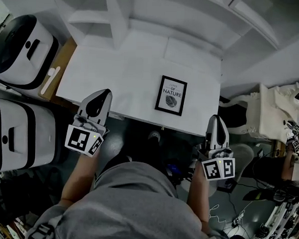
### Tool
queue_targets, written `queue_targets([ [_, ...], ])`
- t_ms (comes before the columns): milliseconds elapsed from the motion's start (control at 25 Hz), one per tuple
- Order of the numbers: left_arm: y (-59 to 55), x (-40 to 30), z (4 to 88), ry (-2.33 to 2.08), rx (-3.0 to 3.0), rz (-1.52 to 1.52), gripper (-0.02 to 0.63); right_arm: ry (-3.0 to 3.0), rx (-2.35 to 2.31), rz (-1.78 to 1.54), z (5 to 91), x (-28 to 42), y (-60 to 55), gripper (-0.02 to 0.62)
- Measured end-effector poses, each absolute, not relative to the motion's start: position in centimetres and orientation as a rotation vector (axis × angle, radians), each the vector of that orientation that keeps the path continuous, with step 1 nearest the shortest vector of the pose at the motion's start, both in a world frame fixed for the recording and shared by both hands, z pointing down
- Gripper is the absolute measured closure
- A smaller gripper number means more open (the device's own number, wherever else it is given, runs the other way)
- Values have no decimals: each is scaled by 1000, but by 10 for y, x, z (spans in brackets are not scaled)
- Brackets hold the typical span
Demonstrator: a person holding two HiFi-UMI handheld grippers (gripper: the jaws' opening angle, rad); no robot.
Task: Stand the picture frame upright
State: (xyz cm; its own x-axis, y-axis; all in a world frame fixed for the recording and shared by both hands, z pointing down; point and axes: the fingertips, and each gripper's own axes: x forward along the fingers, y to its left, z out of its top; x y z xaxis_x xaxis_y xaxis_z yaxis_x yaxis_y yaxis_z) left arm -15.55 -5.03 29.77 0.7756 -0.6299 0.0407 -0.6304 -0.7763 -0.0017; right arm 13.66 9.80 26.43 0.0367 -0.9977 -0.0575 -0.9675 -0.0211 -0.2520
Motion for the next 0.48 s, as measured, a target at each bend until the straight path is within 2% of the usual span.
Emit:
queue_targets([
  [480,-108,-74,318,-1095,2899,119,598,2110,-2039,-265,276,224,23,569],
])
